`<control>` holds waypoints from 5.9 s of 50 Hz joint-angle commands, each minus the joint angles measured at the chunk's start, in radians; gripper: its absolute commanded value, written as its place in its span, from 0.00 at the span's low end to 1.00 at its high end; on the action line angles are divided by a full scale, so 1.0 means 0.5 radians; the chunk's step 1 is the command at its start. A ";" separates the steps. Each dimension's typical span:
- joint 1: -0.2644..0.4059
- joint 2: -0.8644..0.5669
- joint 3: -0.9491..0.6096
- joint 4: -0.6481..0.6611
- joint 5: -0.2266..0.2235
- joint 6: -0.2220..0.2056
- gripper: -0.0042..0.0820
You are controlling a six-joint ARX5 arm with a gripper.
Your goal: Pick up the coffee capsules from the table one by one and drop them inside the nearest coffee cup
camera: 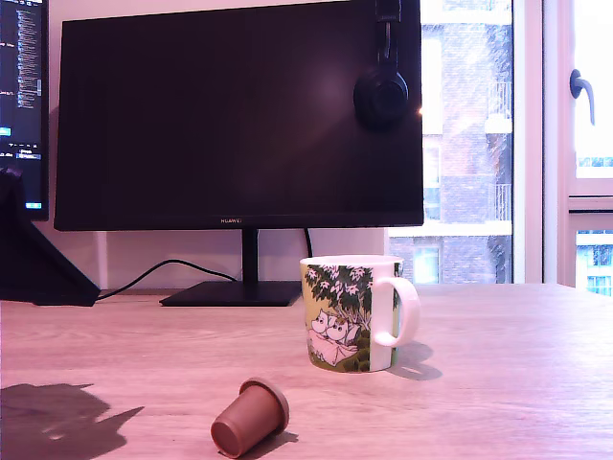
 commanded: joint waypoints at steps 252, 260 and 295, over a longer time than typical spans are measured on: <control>-0.985 1.268 0.146 0.908 -0.416 -0.461 0.57; -0.987 1.302 0.176 0.896 -0.419 -0.485 0.57; -1.016 1.314 0.190 0.881 -0.419 -0.475 0.19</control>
